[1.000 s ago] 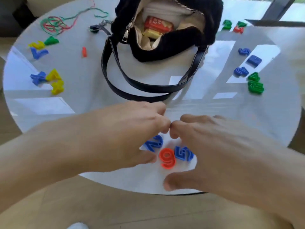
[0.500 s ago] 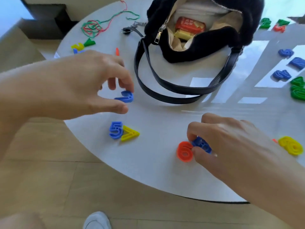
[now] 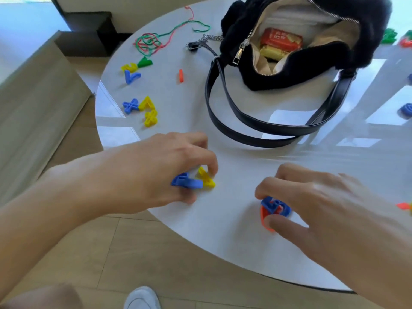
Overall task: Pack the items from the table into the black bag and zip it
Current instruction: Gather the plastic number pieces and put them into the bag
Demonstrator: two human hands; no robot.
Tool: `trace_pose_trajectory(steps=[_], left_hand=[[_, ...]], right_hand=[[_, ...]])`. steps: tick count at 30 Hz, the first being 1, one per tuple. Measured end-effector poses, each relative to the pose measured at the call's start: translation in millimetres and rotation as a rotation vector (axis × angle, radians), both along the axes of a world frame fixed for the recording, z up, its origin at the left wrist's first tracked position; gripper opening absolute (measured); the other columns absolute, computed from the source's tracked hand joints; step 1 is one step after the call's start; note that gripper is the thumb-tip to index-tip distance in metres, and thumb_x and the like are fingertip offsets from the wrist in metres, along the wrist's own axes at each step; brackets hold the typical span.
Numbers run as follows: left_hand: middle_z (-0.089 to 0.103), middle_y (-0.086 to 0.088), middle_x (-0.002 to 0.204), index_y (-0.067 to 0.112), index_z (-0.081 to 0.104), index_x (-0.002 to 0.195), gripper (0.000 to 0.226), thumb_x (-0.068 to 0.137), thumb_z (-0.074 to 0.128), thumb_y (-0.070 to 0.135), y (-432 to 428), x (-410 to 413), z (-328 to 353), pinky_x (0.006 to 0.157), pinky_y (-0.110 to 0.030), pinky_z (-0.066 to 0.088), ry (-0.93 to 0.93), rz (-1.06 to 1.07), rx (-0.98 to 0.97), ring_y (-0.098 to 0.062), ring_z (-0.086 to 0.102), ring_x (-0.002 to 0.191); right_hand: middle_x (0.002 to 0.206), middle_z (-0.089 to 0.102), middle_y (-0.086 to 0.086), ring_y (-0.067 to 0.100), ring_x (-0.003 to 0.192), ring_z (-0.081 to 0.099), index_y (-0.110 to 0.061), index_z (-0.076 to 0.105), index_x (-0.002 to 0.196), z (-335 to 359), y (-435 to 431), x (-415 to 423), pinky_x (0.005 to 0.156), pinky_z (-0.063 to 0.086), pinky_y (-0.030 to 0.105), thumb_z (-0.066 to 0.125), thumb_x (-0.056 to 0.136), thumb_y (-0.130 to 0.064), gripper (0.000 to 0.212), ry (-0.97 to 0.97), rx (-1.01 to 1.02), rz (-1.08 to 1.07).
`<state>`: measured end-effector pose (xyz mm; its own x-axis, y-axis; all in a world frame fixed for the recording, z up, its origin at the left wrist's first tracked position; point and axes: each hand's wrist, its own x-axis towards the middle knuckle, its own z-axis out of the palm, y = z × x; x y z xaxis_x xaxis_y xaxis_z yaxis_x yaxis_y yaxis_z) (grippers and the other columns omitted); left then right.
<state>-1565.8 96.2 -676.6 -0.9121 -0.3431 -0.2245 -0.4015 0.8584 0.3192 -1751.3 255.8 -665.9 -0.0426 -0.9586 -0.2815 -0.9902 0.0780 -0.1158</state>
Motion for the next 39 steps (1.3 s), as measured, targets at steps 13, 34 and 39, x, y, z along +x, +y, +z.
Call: trace_pose_trajectory(steps=[13, 34, 39], left_hand=[[0.05, 0.017, 0.098, 0.043, 0.061, 0.101, 0.018, 0.084, 0.055, 0.047, 8, -12, -6, 0.068, -0.014, 0.04, 0.084, 0.026, -0.013, 0.003, 0.05, 0.086], [0.069, 0.012, 0.092, 0.035, 0.07, 0.101, 0.016, 0.087, 0.069, 0.027, -8, -24, -19, 0.07, -0.034, 0.058, 0.439, 0.288, 0.173, -0.01, 0.063, 0.091], [0.071, 0.004, 0.094, 0.033, 0.071, 0.103, 0.019, 0.084, 0.071, 0.03, -8, -30, -23, 0.071, -0.036, 0.061, 0.49, 0.383, 0.357, -0.015, 0.064, 0.087]], right_hand=[[0.115, 0.04, -0.014, 0.013, 0.078, 0.046, -0.04, 0.05, 0.12, -6, 2, 0, 0.079, 0.044, 0.024, 0.046, 0.097, -0.039, 0.023, -0.119, -0.096, 0.031], [0.082, 0.053, 0.004, 0.024, 0.044, 0.035, -0.02, 0.068, 0.071, -21, -7, 30, 0.035, 0.046, 0.034, 0.087, 0.056, -0.01, 0.027, -0.106, -0.226, 0.119], [0.086, 0.054, 0.004, 0.026, 0.047, 0.038, -0.018, 0.061, 0.084, -30, -9, 27, 0.04, 0.05, 0.038, 0.081, 0.067, -0.006, 0.029, -0.1, -0.256, 0.143]])
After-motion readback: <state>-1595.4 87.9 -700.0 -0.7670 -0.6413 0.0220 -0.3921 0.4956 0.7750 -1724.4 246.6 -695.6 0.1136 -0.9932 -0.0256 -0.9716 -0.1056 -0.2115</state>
